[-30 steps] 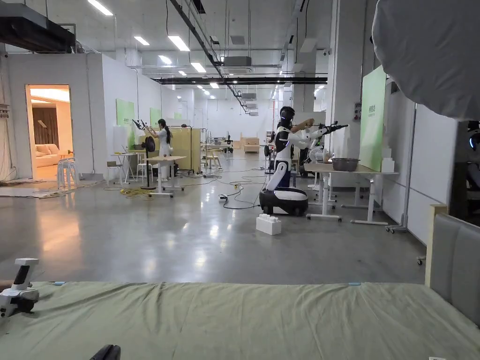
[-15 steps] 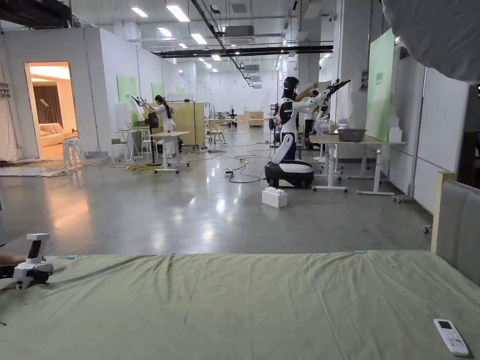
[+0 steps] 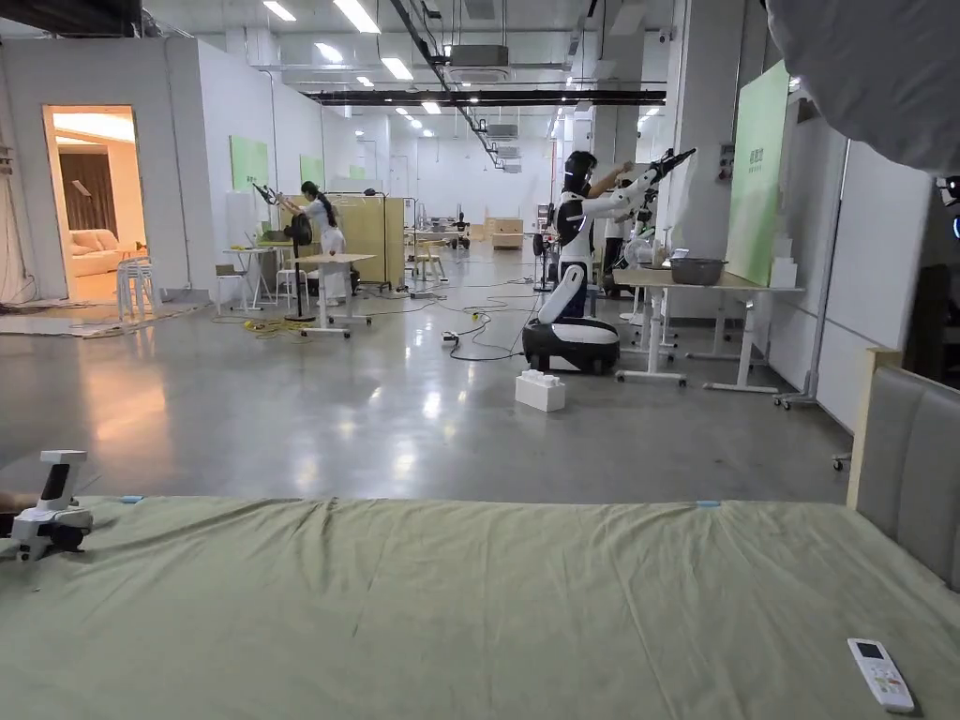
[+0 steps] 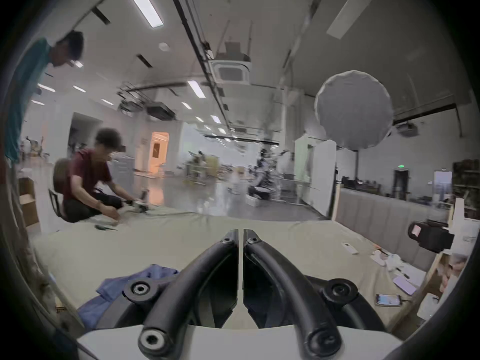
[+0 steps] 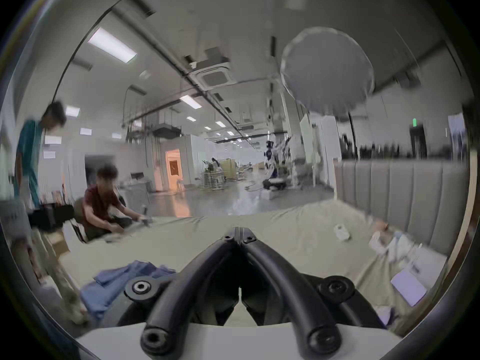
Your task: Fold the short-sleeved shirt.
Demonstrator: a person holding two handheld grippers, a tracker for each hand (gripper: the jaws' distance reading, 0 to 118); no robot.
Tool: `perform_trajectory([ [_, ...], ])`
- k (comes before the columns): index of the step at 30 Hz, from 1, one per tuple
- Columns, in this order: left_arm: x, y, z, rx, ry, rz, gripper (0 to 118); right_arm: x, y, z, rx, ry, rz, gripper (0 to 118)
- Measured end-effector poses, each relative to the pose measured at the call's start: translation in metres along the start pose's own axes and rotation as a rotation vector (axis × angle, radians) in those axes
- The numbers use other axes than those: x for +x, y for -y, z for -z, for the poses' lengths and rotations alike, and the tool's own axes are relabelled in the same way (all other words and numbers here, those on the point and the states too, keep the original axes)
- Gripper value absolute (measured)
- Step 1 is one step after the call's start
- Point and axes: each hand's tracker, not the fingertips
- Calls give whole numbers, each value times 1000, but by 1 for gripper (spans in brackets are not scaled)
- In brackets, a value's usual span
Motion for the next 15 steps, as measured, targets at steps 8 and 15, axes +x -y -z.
perform_trajectory([
  [8, 8, -6, -2, -9, 65, 84, 3, -13, 3, 0, -10, 27, -171, 1],
  [15, 8, -8, -3, -3, 70, 98, 3, -10, 2, 2, -31, 35, -172, 1],
])
